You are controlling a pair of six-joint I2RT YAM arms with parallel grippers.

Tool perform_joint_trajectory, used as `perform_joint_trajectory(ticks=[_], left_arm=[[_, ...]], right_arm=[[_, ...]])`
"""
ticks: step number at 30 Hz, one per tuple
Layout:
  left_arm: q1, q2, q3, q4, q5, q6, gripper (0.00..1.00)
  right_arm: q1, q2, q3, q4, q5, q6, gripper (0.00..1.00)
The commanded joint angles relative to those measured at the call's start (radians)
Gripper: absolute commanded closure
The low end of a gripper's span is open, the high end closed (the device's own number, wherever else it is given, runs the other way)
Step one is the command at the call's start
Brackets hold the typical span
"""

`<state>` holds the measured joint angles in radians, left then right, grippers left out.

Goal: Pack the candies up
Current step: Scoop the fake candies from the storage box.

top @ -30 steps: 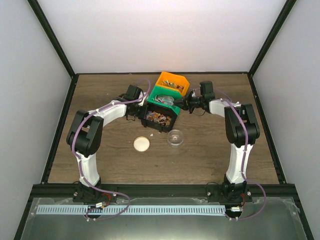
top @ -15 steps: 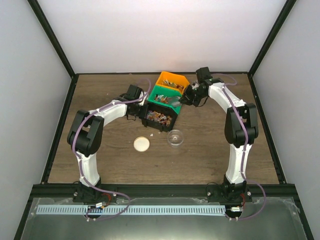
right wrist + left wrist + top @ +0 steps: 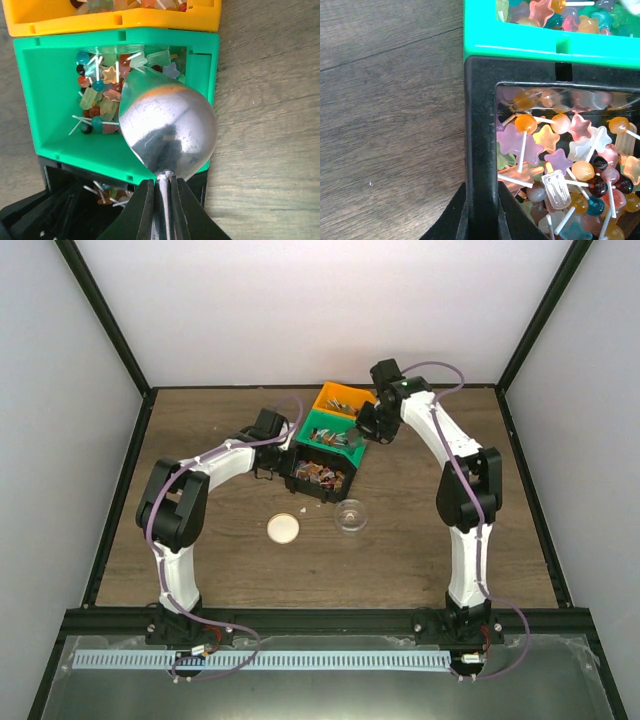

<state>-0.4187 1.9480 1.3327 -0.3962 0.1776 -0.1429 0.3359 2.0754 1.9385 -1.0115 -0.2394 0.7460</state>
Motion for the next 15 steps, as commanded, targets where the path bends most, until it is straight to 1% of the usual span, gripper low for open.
perform_joint_trajectory(ticks=[1, 7, 12, 15], left_arm=[[0.002, 0.030, 0.017, 0.000, 0.027, -0.016, 0.94], [0.002, 0.032, 0.019, -0.004, 0.028, -0.012, 0.94], [0.004, 0.032, 0.018, -0.007, 0.028, -0.010, 0.94], [0.003, 0.032, 0.018, -0.009, 0.027, -0.009, 0.94]], right_arm=[[0.038, 0.083, 0.045, -0.078, 0.106, -0.040, 0.99], [0.049, 0.166, 0.019, -0.036, -0.044, -0.073, 0.99], [0.048, 0.194, -0.078, 0.092, -0.286, -0.051, 0.99], [0.048, 0.207, -0.130, 0.173, -0.404, -0.022, 0.99]])
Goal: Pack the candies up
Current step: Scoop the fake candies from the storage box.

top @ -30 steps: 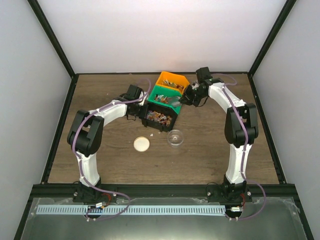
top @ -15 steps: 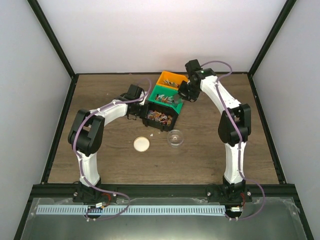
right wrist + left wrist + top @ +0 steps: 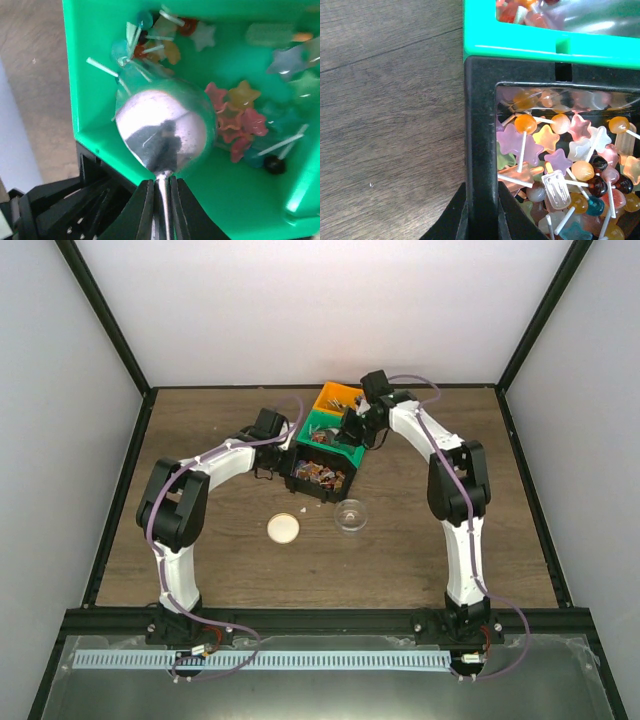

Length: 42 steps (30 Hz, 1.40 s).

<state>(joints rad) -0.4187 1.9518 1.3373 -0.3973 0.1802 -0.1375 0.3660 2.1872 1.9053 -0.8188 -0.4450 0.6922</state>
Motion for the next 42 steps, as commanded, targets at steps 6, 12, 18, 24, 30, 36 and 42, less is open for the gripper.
perform_joint_trajectory(ticks=[6, 12, 18, 24, 30, 36, 42], left_arm=[[0.003, 0.024, 0.011, -0.009, 0.024, -0.014, 0.94], [0.003, 0.021, 0.012, -0.011, 0.021, -0.011, 0.94], [0.004, 0.022, 0.011, -0.010, 0.021, -0.012, 0.94], [0.003, 0.021, 0.010, -0.009, 0.022, -0.014, 0.94], [0.003, 0.022, 0.009, -0.007, 0.025, -0.014, 0.94], [0.003, 0.027, 0.014, -0.004, 0.030, -0.017, 0.94], [0.003, 0.024, 0.013, -0.006, 0.028, -0.016, 0.94]], right_arm=[[0.003, 0.103, -0.208, 0.139, -0.410, 0.109, 0.99], [-0.051, 0.063, -0.391, 0.382, -0.604, 0.251, 0.99], [-0.115, 0.042, -0.501, 0.596, -0.770, 0.396, 0.99], [-0.126, 0.011, -0.593, 0.800, -0.838, 0.560, 0.99], [-0.148, -0.036, -0.662, 0.936, -0.851, 0.672, 0.99], [-0.160, -0.052, -0.674, 1.009, -0.868, 0.737, 0.99], [-0.165, -0.049, -0.744, 1.215, -0.887, 0.886, 0.99]])
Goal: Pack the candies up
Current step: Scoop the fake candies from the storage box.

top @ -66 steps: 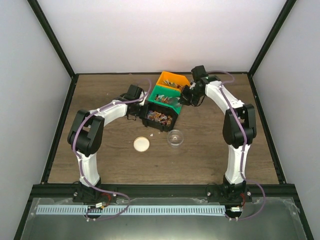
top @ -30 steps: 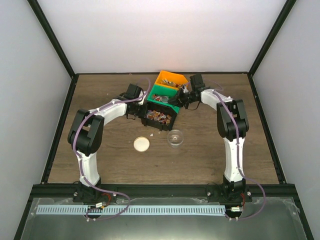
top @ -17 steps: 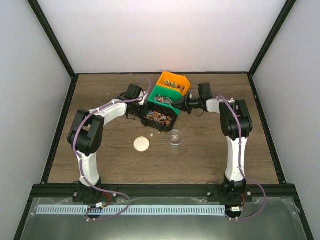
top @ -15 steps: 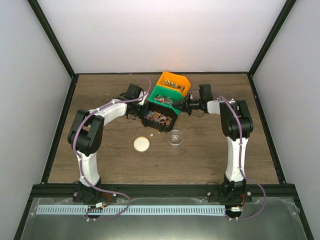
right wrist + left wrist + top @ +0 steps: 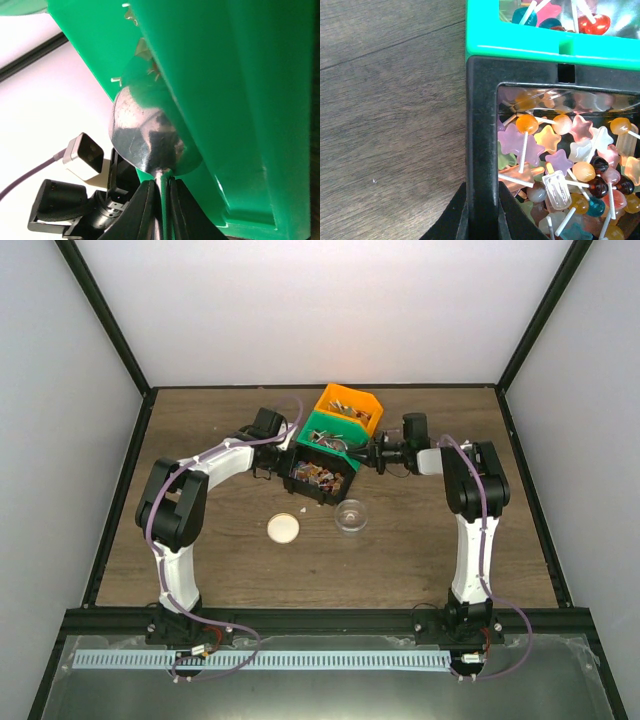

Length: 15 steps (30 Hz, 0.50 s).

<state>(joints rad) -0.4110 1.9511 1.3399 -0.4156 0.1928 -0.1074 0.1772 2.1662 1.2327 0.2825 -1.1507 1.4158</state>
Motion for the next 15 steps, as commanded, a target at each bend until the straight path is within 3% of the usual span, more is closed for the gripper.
perform_joint_trajectory(ticks=[1, 9, 15], left_arm=[[-0.005, 0.026, 0.012, 0.012, 0.016, -0.046, 0.94], [-0.004, 0.025, 0.012, 0.006, 0.014, -0.045, 0.94], [-0.005, 0.025, 0.013, 0.005, 0.009, -0.044, 0.94]], right_arm=[[0.023, -0.027, -0.094, 0.159, -0.183, 0.209, 0.99], [0.021, -0.001, -0.175, 0.550, -0.169, 0.488, 0.99], [0.020, -0.010, -0.180, 0.616, -0.158, 0.555, 0.99]])
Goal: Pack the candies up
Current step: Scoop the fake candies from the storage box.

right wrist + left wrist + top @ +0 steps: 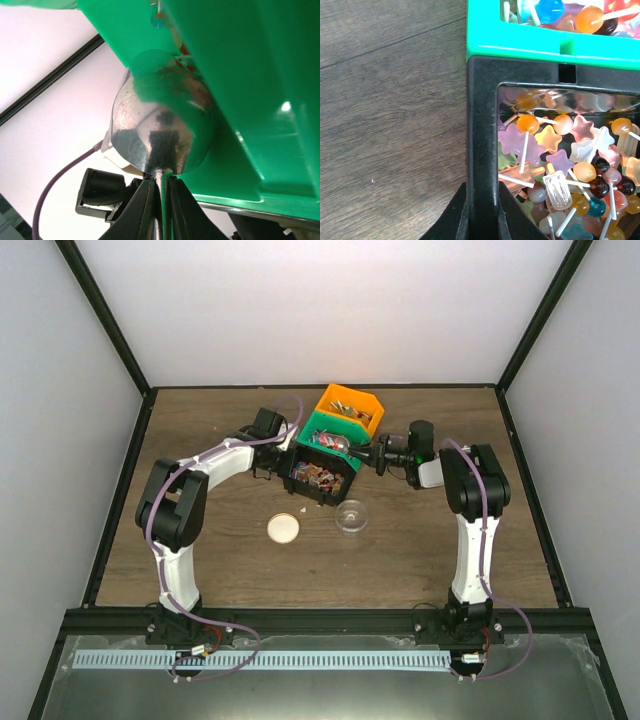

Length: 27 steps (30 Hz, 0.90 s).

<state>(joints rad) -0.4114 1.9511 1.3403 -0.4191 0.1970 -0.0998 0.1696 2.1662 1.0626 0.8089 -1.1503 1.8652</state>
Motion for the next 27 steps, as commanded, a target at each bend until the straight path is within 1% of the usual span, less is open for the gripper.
perform_joint_trajectory(ticks=[1, 7, 10, 11, 13, 15, 21, 23, 25, 27], left_arm=[[-0.004, 0.025, 0.013, 0.008, 0.005, -0.052, 0.94], [-0.003, 0.023, 0.014, 0.008, 0.005, -0.053, 0.94], [-0.004, 0.023, 0.015, 0.009, 0.005, -0.054, 0.94], [-0.004, 0.023, 0.014, 0.008, 0.007, -0.054, 0.94], [-0.004, 0.023, 0.014, 0.009, 0.007, -0.053, 0.94], [-0.003, 0.022, 0.014, 0.008, 0.007, -0.053, 0.94], [-0.004, 0.018, 0.013, 0.009, 0.002, -0.052, 0.94], [-0.004, 0.014, 0.013, 0.007, 0.001, -0.050, 0.94], [-0.004, 0.009, 0.013, 0.008, 0.000, -0.049, 0.91], [-0.004, 0.001, 0.014, 0.008, -0.001, -0.049, 0.89]], right_arm=[[0.026, -0.012, -0.012, 0.091, -0.158, 0.108, 0.99], [0.008, -0.028, -0.049, 0.115, -0.148, 0.139, 0.99], [0.003, -0.027, -0.086, 0.203, -0.136, 0.220, 0.99], [0.002, -0.026, -0.097, 0.264, -0.130, 0.252, 0.99], [0.002, -0.020, -0.111, 0.334, -0.120, 0.311, 0.99], [0.002, -0.020, -0.110, 0.352, -0.115, 0.332, 0.99], [-0.010, -0.055, -0.115, 0.348, -0.081, 0.334, 0.99], [-0.022, -0.078, -0.105, 0.257, -0.083, 0.263, 0.99], [-0.033, -0.094, -0.096, 0.166, -0.090, 0.203, 0.99], [-0.043, -0.101, -0.104, 0.165, -0.090, 0.205, 0.99]])
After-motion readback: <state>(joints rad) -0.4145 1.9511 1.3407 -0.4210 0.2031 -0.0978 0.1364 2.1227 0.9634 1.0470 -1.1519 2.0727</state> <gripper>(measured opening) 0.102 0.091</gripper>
